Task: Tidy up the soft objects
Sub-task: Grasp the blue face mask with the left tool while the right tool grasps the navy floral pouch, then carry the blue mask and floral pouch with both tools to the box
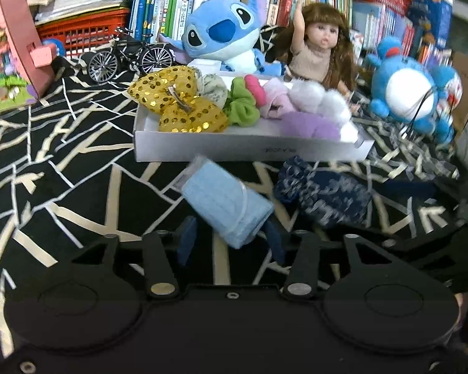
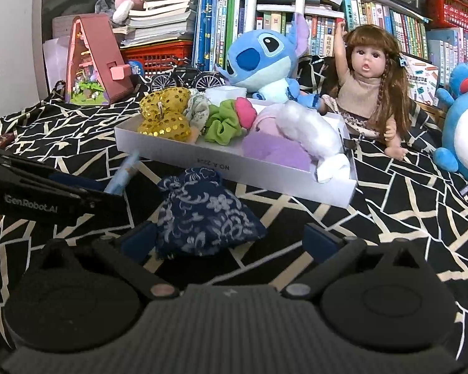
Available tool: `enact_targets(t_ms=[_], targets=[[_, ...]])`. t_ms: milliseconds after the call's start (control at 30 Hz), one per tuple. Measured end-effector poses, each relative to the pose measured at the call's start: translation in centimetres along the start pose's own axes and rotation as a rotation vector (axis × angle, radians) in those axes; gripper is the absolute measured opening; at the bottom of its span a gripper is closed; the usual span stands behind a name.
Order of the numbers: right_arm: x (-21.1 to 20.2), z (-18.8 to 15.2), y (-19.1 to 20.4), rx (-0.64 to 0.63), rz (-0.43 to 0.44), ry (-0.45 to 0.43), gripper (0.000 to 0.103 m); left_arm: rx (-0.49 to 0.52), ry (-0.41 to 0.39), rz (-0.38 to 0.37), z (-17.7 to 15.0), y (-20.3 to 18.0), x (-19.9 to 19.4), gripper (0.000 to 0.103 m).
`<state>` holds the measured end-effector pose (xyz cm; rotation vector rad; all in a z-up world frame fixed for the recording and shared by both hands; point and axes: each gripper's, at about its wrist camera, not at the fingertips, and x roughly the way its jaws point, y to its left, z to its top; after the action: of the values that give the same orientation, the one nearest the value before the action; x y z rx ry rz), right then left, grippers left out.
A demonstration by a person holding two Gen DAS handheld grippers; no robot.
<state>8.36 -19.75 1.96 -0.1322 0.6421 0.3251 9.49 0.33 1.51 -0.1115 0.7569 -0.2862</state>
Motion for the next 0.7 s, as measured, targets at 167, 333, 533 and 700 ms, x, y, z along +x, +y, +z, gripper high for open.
enact_targets(t_ms=[167,333,533,700], targets=[[0.8,0.7,0.4,-0.010,0.030,0.006,0.097,-0.118,-0.016,-0.065,1.0,0.8,-0.1,0.072],[1.6,0.6,1.0,-0.029,0.058,0.033,0.078,-0.170,0.022,-0.042,1.5,1.1,1.3,0.054],[0.5,0.4,0.5,-0.007,0.038,0.009,0.070,-0.161,-0.001,-0.018,1.3,0.8,1.5,0.046],[-0.6,1.0,-0.4,0.030,0.000,-0.033,0.067,-0.138,-0.049,-0.013,2.0,0.2,0.3,0.045]])
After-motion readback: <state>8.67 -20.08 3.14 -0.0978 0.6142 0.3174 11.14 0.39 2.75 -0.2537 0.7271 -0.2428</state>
